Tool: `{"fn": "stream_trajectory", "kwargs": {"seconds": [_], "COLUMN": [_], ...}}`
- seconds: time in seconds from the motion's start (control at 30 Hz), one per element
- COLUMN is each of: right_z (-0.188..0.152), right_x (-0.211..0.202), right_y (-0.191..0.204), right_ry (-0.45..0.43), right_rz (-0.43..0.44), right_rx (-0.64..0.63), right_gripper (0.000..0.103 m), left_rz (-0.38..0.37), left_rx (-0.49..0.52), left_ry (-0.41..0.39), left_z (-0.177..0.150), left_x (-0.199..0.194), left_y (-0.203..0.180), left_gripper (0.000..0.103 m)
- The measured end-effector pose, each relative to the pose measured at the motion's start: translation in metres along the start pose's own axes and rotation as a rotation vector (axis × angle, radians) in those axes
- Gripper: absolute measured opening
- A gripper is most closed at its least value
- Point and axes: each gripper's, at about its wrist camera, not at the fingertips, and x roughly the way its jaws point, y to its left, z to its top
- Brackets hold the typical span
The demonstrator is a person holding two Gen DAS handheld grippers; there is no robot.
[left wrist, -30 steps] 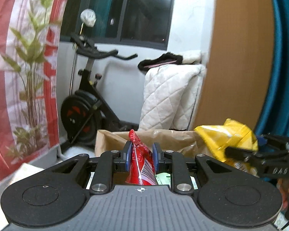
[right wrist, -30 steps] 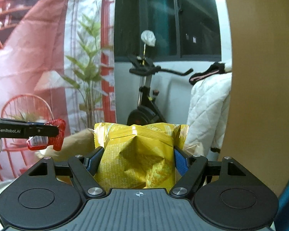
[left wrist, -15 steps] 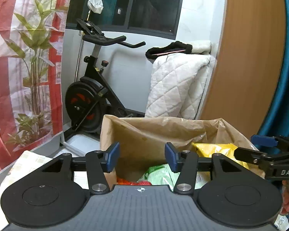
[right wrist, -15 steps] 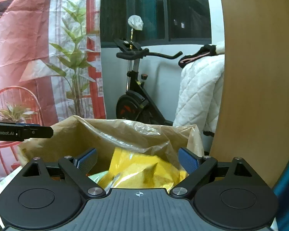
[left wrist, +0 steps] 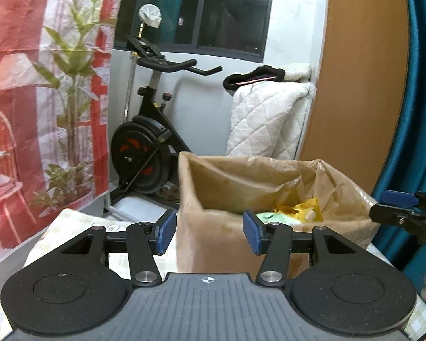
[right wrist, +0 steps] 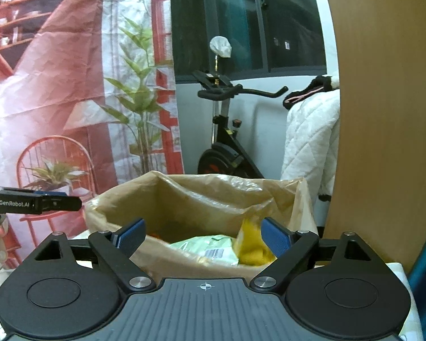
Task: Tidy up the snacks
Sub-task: 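Move both tools back down toward the remaining snacks by the box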
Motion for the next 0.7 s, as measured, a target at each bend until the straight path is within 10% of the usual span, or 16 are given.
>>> {"fn": "stream_trajectory", "kwargs": {"seconds": [0.7], "right_z": [-0.106], "right_x": [-0.015], "right_y": [0.005], "right_ry": [0.159], "right_rz": [-0.046], "right_rx": [0.025], "right_gripper": [0.075], "left_rz": [0.084], "left_rx": [-0.159], "left_ry": [0.158], "left_z": [-0.095], "left_x": [-0.013], "left_y": [0.03], "left_gripper": [0.054]}}
